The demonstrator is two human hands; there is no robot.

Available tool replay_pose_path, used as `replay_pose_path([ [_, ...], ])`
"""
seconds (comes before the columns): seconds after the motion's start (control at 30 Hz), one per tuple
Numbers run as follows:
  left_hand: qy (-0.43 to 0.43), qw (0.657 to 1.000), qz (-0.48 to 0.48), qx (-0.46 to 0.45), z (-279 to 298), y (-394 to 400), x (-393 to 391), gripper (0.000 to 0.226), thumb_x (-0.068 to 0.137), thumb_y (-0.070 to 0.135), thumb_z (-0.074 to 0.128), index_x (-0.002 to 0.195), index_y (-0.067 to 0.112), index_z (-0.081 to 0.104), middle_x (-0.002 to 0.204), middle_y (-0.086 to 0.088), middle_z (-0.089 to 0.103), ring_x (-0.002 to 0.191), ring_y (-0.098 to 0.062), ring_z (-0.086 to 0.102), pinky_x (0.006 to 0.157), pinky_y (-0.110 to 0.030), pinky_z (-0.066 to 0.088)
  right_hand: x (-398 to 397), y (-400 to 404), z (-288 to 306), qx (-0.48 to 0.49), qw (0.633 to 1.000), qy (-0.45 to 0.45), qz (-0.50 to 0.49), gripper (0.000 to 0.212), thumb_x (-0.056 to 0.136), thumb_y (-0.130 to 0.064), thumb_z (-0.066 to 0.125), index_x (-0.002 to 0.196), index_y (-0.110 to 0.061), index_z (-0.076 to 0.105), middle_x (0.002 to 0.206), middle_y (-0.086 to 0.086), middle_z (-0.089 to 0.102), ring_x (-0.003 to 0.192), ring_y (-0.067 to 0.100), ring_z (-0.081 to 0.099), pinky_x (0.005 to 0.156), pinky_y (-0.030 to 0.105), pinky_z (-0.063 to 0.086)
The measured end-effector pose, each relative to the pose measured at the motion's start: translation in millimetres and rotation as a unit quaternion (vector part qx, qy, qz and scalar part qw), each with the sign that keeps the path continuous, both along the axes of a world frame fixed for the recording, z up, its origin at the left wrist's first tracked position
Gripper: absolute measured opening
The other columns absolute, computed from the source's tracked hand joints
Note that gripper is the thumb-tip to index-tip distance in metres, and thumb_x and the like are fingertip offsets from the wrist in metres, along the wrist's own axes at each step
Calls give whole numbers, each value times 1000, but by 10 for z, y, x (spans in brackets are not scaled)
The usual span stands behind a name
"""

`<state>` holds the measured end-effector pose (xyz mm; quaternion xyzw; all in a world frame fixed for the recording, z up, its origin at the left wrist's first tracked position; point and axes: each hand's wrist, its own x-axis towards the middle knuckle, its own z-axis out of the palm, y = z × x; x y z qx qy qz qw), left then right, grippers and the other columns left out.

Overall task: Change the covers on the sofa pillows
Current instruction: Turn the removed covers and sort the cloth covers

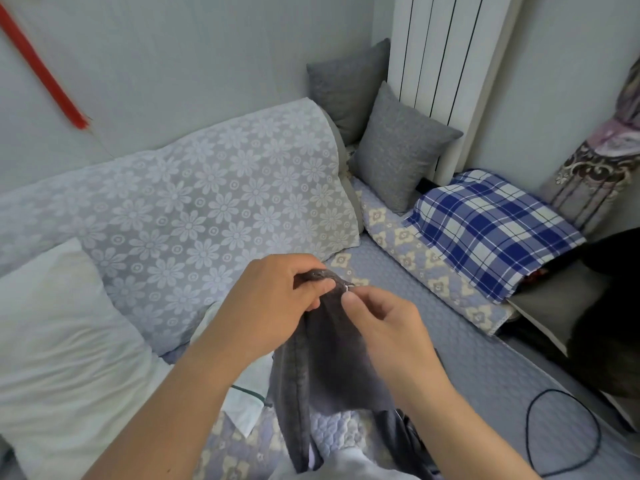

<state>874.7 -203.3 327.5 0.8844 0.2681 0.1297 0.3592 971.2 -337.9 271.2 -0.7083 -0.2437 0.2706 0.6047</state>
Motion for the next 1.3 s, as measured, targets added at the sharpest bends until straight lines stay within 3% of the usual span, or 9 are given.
replay_pose_path([
  [0.13,34,997,0,71,-22,-25,-11,8,91,44,67,92,41,75,84,11,57,81,-3,54,73,-21,41,49,-7,-10,19,996,88,-29,22,94,-38,66,86,-19,75,89,14,74,87,38,69,87,57,55],
  [0.2,47,993,-10,106,-36,-31,-31,9,89,46,69,95,42,75,93,13,47,93,-4,46,79,-16,39,64,1,-5,18,993,113,-25,22,91,-39,69,87,-19,74,92,18,73,94,46,67,86,64,53],
  [0.3,47,993,-29,102,-59,-25,-55,11,89,44,71,92,36,77,95,15,49,95,-2,47,79,-16,40,62,21,-1,13,995,100,2,21,90,-36,70,86,-16,73,90,21,73,93,48,65,84,65,53],
  [0.47,24,999,-15,40,-125,-44,-76,23,91,42,68,77,23,69,75,4,63,71,-9,58,64,-23,44,11,46,-62,13,997,81,0,12,95,-20,68,85,-13,70,85,20,72,87,42,69,86,61,53],
  [0.63,29,999,-20,20,-155,-27,-116,27,91,45,67,80,21,70,75,0,65,70,-15,60,66,-30,47,64,-13,-56,38,987,154,19,6,94,-2,65,97,-5,69,88,19,72,80,27,67,92,58,54],
  [0.77,7,999,-28,-20,-122,-30,-122,27,92,40,67,77,17,69,69,-7,62,62,-21,56,58,-30,43,34,-72,-55,62,988,144,-7,8,93,-4,66,90,-10,71,92,23,71,78,28,65,89,56,54],
  [0.9,-1,998,-41,-41,-120,-64,-117,23,94,37,67,80,19,70,74,-5,67,71,-23,62,69,-37,49,18,-88,-68,50,989,136,22,9,95,-18,68,87,-17,74,93,24,70,81,31,63,91,61,50],
  [1.13,12,997,-58,-41,-170,-107,-93,24,92,43,67,87,21,72,81,-2,70,79,-18,66,78,-37,50,96,-168,-90,100,953,286,3,9,89,3,66,95,-2,69,91,19,66,86,31,61,98,54,47],
  [1.3,-2,996,-86,-19,-201,-136,-88,19,92,39,70,84,22,73,81,1,68,81,-18,63,76,-32,47,67,-178,-64,31,988,151,7,23,89,5,63,84,-17,66,76,1,59,73,27,53,76,49,47],
])
